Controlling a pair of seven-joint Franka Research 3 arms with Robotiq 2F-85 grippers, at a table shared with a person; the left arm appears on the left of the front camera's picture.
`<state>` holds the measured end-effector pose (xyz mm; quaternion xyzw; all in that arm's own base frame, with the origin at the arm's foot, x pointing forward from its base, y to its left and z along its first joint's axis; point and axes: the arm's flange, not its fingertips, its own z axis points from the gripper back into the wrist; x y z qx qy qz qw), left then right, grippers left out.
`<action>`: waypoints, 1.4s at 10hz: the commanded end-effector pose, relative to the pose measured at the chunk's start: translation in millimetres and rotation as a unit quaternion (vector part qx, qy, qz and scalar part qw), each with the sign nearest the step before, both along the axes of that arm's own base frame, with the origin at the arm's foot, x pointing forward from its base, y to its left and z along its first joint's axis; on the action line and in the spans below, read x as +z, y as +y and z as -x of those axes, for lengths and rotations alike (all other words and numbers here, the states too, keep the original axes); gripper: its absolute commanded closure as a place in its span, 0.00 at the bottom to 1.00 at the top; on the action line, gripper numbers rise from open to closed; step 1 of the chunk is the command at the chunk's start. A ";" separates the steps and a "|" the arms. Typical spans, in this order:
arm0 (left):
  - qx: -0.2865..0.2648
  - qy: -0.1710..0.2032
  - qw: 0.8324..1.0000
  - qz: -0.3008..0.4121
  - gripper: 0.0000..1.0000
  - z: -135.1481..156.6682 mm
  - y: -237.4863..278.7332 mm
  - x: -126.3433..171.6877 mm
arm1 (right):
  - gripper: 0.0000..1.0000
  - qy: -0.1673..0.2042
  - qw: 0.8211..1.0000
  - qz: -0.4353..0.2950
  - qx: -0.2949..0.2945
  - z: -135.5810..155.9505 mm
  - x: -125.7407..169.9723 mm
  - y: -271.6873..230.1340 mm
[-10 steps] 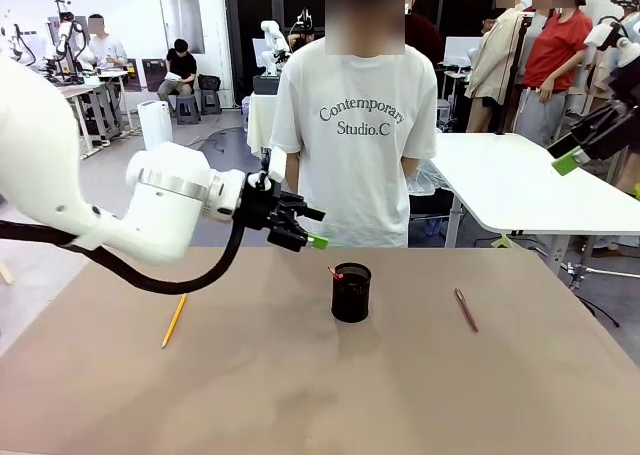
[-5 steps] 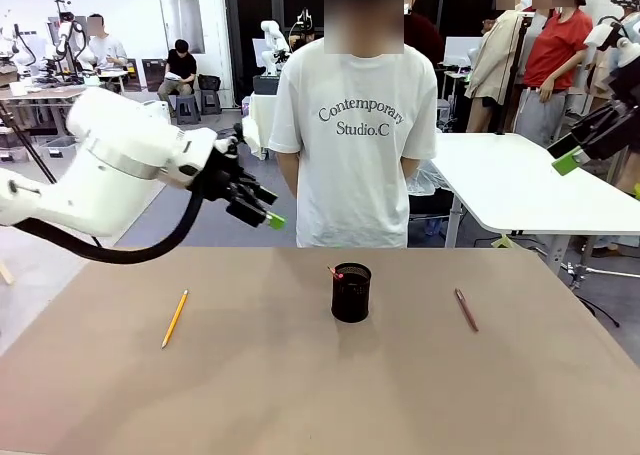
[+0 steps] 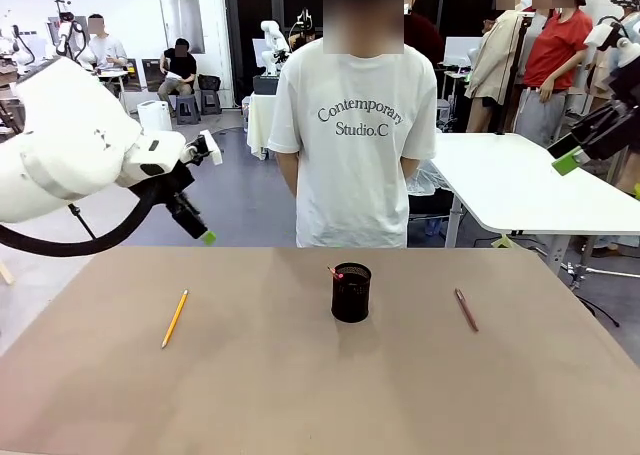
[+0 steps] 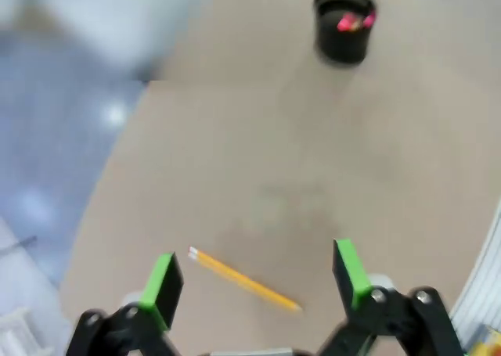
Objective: Place the pens into the pen holder.
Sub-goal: Pick up a writing instrument from the table and place it into the Pen holder.
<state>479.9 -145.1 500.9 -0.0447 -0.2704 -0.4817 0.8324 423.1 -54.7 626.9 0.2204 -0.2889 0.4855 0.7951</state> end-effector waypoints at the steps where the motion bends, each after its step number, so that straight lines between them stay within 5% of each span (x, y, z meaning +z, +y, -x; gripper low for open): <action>1: 0.056 0.061 0.996 -0.035 0.00 5.9 -3.1 8.0 | 0.00 -0.001 1.000 0.000 0.002 0.3 3.0 0.8; 3: 0.103 0.105 0.988 -0.056 0.00 11.7 7.0 3.0 | 0.00 -0.001 1.000 0.000 0.002 0.3 3.0 0.8; 5: 0.132 0.046 0.990 -0.002 0.00 2.7 9.2 -3.6 | 0.00 -0.001 1.000 0.000 0.002 0.3 3.0 0.8; 6: 0.104 0.090 0.989 -0.056 0.00 9.9 11.2 -7.6 | 0.00 -0.001 1.000 0.000 0.002 0.3 3.0 0.8; 12: 0.107 0.092 0.989 -0.048 0.00 9.8 6.7 -9.3 | 0.00 -0.001 1.000 0.000 0.002 0.3 3.0 0.8; 14: 0.170 0.111 0.976 -0.073 0.00 -6.9 20.1 -30.4 | 0.00 -0.001 1.000 0.000 0.002 0.3 3.0 0.8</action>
